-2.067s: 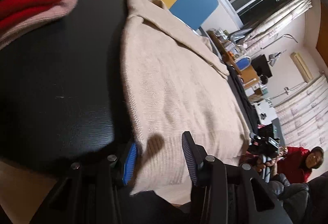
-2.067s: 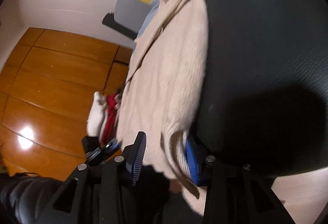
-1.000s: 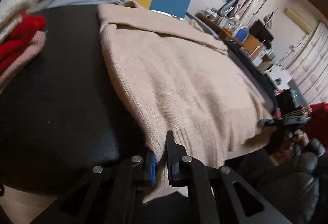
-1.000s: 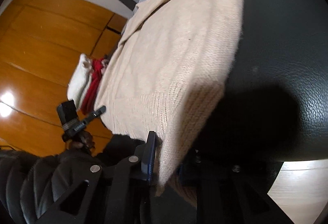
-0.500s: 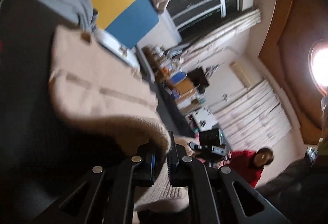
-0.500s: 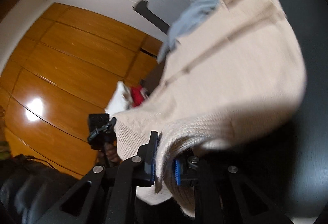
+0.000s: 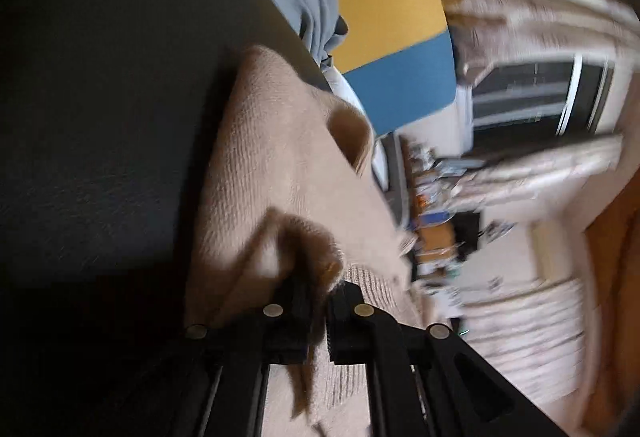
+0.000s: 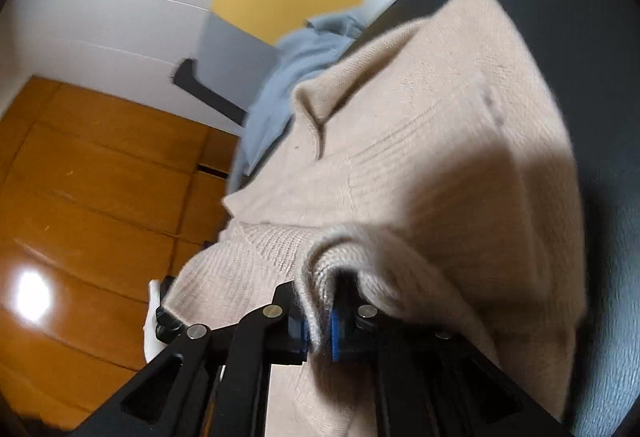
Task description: Fold clothes
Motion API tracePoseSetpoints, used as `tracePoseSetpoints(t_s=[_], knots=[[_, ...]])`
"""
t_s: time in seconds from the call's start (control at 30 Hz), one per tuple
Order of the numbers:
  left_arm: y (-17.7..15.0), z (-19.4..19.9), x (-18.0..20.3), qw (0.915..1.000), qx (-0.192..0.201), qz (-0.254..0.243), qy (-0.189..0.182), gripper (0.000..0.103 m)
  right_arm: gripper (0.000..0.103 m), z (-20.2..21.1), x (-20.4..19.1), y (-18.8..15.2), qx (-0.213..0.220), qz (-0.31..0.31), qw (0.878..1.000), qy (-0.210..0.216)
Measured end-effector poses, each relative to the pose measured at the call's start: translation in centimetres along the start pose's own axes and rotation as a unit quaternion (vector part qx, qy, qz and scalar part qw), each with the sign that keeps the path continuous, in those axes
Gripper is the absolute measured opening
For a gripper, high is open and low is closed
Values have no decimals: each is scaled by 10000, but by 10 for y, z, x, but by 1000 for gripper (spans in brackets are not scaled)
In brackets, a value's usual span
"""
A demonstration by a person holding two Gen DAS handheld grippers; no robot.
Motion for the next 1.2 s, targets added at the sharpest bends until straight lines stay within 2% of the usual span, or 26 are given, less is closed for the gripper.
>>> tracePoseSetpoints(t_s=[0.07, 0.13, 0.23, 0.3, 0.37, 0.4, 0.47, 0.53, 0.6, 0.63, 0.77, 0.83, 0.87, 0.9, 0.93, 0.97, 1.03, 1.13, 1.2], knots=[[-16, 14, -4, 9999, -63, -78, 122, 6, 5, 12, -2, -18, 39, 14, 10000, 77], [-29, 28, -11, 9999, -57, 69, 87, 6, 5, 23, -5, -39, 53, -2, 9999, 156], [-40, 40, -9, 9999, -14, 75, -133, 9, 5, 28, -12, -58, -92, 17, 9999, 134], [-45, 40, -1, 9991, 43, 123, -410, 26, 7, 29, -13, -59, -169, 37, 9998, 72], [-48, 40, 6, 9989, 59, 110, -454, 32, 10, 31, -13, -53, -230, 33, 9997, 15], [-49, 41, 10, 9991, 46, 29, -425, 35, 13, 29, -16, -52, -270, 25, 9996, 14], [-54, 41, 18, 9990, -14, -146, -428, 39, 26, 25, -22, -50, -325, 4, 9995, 51], [-65, 43, 22, 9986, -97, -495, -159, 42, 45, 24, -30, -51, -336, 98, 9993, 92], [-73, 39, 24, 9970, -192, -751, 22, 43, 58, 23, -38, -52, -374, 215, 9989, 158], [-77, 39, 23, 9963, -217, -825, 54, 43, 61, 23, -42, -54, -417, 289, 9986, 138], [-70, 30, 33, 9952, -110, -973, -34, 45, 62, 25, -40, -65, -598, 380, 9975, 48], [-70, 21, 34, 9936, -212, -1104, 50, 45, 62, 21, -43, -65, -678, 451, 9967, 1], [-71, 17, 38, 9924, -327, -1189, 39, 39, 62, 19, -44, -65, -696, 498, 9963, -42], [-71, 13, 42, 9911, -424, -1264, 2, 23, 62, 18, -44, -65, -715, 549, 9959, -87], [-71, 12, 47, 9906, -496, -1270, -129, 12, 61, 17, -46, -65, -753, 661, 9949, -148], [-70, 14, 54, 9901, -553, -1225, -409, 6, 60, 16, -47, -66, -794, 778, 9936, -211], [-67, 18, 67, 9869, -640, -1152, -935, 7, 46, 15, -55, -69, -958, 952, 9908, -79], [-50, 25, 90, 9801, -514, -1066, -1593, 7, 46, 14, -64, -65, -1119, 1142, 9871, 90], [-24, 24, 101, 9769, -269, -752, -1982, 7, 46, 19, -73, -45, -867, 1036, 9895, 504]])
Point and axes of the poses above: each gripper's, at about its wrist camera, not at the fingertips, and z roughly against the way its jaws point, x to its right, y to its top, the point moved 9 cm from there along -z, roughly the way its jaws point
